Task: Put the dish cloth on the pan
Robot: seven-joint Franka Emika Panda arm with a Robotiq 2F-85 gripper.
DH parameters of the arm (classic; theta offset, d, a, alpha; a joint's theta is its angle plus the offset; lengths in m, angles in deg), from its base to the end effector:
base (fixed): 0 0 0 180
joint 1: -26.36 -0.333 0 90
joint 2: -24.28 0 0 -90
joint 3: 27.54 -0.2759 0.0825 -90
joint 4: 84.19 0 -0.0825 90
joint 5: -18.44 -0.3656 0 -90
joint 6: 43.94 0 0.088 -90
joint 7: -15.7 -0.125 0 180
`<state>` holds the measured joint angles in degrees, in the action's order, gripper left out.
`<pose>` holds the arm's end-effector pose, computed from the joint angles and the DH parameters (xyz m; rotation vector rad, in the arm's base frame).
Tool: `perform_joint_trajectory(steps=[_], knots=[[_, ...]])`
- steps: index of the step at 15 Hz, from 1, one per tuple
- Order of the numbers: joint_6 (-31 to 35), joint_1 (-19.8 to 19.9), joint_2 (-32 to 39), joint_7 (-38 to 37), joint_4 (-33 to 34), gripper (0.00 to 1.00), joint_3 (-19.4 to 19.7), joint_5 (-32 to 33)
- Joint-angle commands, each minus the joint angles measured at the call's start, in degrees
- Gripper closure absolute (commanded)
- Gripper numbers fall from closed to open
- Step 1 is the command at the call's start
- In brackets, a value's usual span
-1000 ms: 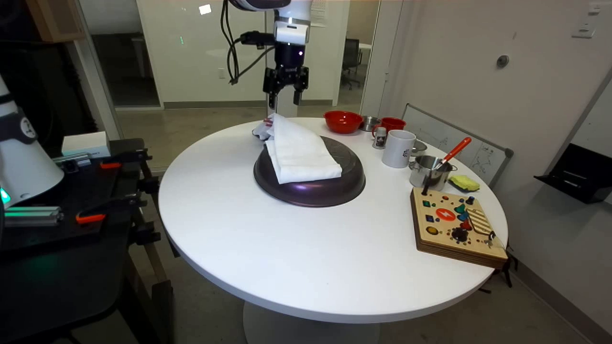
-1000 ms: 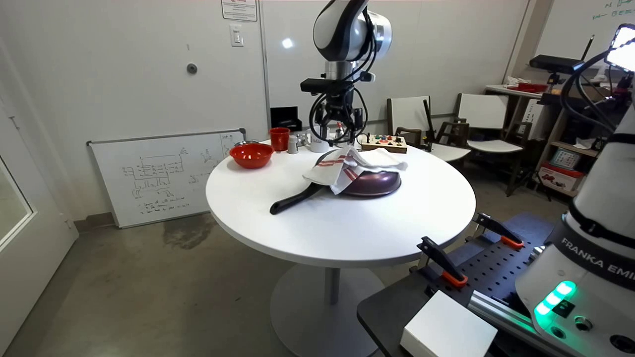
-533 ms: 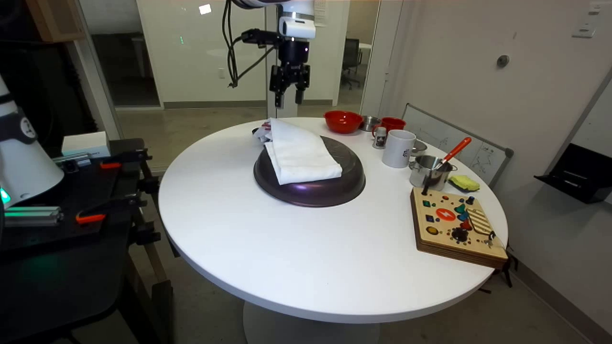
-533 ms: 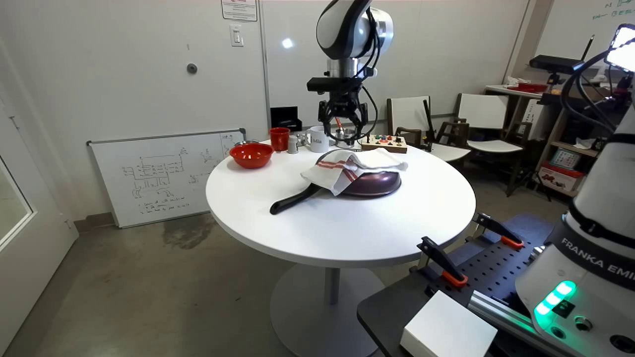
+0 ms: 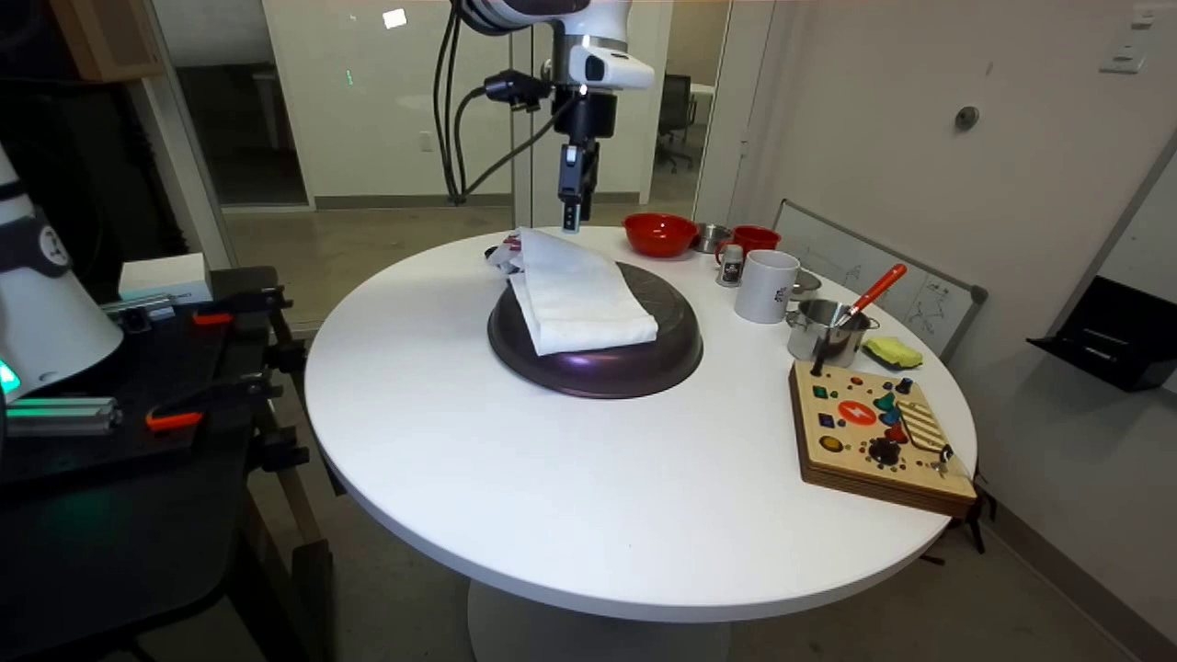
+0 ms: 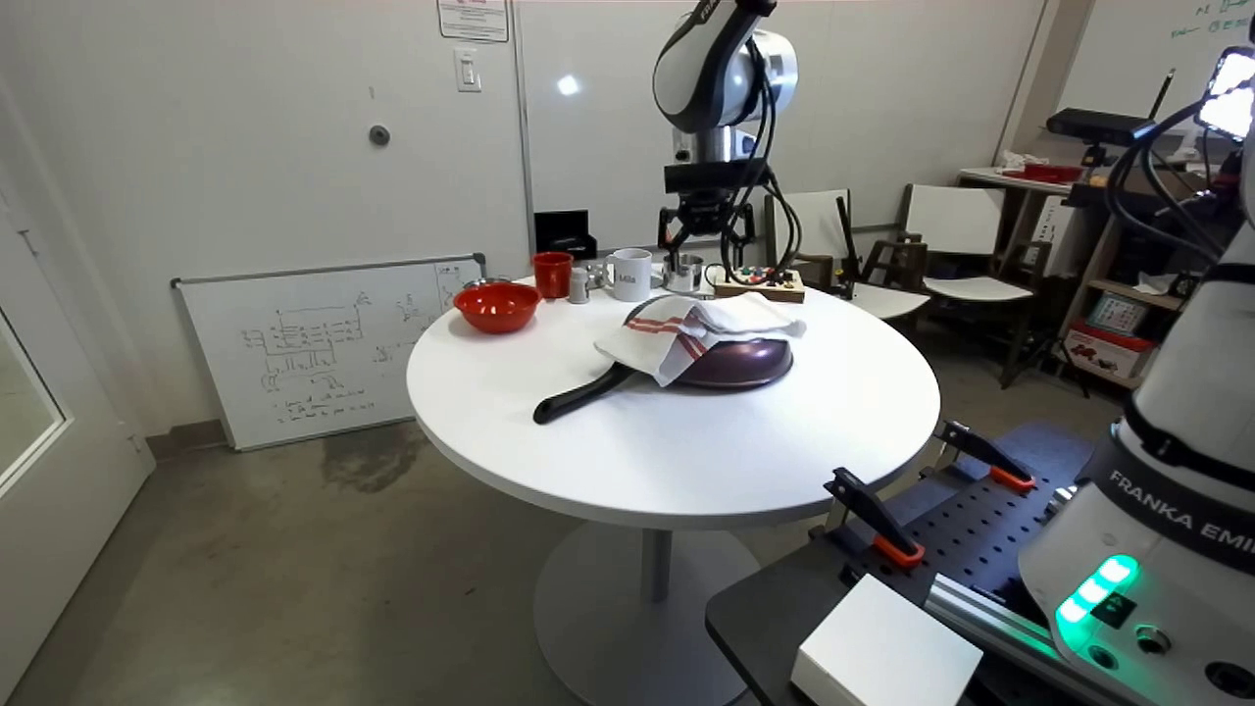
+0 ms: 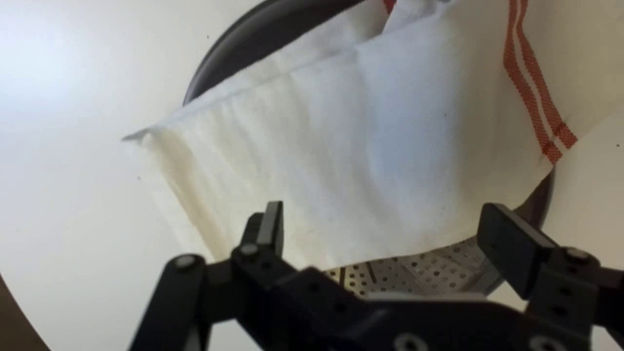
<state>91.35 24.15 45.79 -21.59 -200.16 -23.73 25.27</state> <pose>0.5689 -0.0191 0.2181 2.8983 -0.8779 -0.0056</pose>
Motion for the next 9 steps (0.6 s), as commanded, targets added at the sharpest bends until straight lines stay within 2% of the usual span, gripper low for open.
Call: perform_joint_trajectory(steps=[1,3,4,6,9], knots=[[2.4,6.1,-0.2,14.9,1.6,0.0,-3.8,-6.5],[-0.7,8.6,0.0,23.3,3.8,0.0,-4.6,-10.3],[-2.4,11.8,0.0,27.6,4.7,0.0,-7.4,-11.9],[-6.3,14.9,-0.1,36.3,6.8,0.0,-8.8,-14.8],[-12.8,15.0,-0.3,48.2,9.7,0.0,-6.8,-17.8]])
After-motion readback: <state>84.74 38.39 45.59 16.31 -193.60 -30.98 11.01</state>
